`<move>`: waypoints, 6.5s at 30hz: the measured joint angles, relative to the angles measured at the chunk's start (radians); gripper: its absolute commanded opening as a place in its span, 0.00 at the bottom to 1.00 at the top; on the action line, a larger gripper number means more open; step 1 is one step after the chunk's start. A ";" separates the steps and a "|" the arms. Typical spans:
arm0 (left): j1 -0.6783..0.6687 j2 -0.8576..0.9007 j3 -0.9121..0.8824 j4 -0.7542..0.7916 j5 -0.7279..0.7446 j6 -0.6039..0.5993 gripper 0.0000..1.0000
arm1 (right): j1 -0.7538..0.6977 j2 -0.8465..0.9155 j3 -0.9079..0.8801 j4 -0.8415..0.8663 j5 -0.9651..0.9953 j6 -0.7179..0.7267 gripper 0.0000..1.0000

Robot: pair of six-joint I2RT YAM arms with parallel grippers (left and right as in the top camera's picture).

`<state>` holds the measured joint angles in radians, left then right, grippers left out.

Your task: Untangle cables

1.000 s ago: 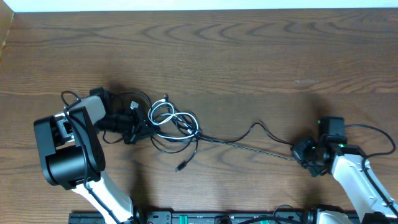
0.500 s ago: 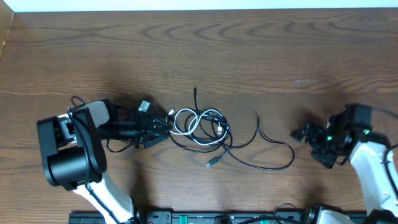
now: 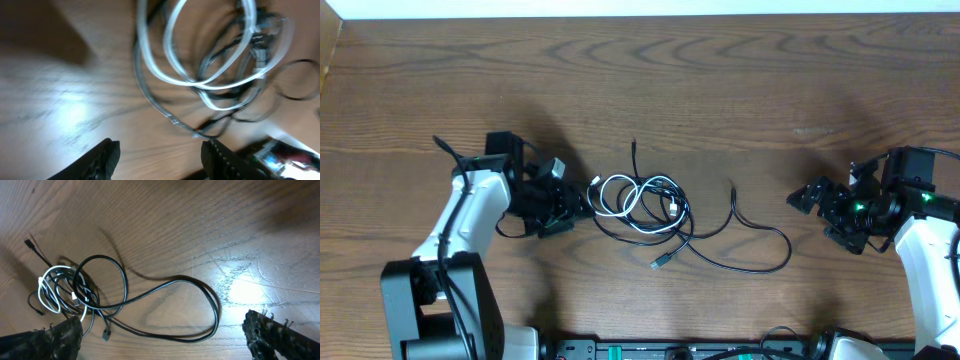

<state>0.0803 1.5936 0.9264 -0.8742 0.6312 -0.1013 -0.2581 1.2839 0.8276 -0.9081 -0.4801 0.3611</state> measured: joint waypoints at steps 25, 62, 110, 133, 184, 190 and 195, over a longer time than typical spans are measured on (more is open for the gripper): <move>-0.266 -0.004 -0.043 0.026 -0.160 -0.114 0.59 | 0.000 0.000 0.000 0.000 0.000 -0.006 0.99; -0.565 -0.035 -0.199 0.362 -0.661 -0.559 0.08 | 0.000 0.000 0.000 0.000 0.000 -0.006 0.99; -0.574 -0.045 0.055 0.192 -0.538 -0.398 0.42 | 0.613 0.001 -0.207 0.380 -0.032 0.093 0.33; -0.850 0.013 0.031 0.369 -0.551 -0.372 0.62 | 0.641 0.001 -0.216 0.372 0.288 0.352 0.62; -0.606 -0.554 0.041 0.177 0.275 0.402 0.08 | 0.459 0.001 -0.248 1.208 -0.806 0.268 0.55; -0.450 -0.515 0.041 0.263 0.620 0.425 0.08 | 0.459 0.001 -0.248 1.207 -0.814 0.249 0.56; -0.384 -0.464 0.041 0.272 0.805 0.428 0.07 | 0.459 0.001 -0.247 1.156 -0.814 0.237 0.46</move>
<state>-0.3038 1.1297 0.9676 -0.6018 1.4364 0.3267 0.2005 1.2846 0.5804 0.2481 -1.2945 0.5976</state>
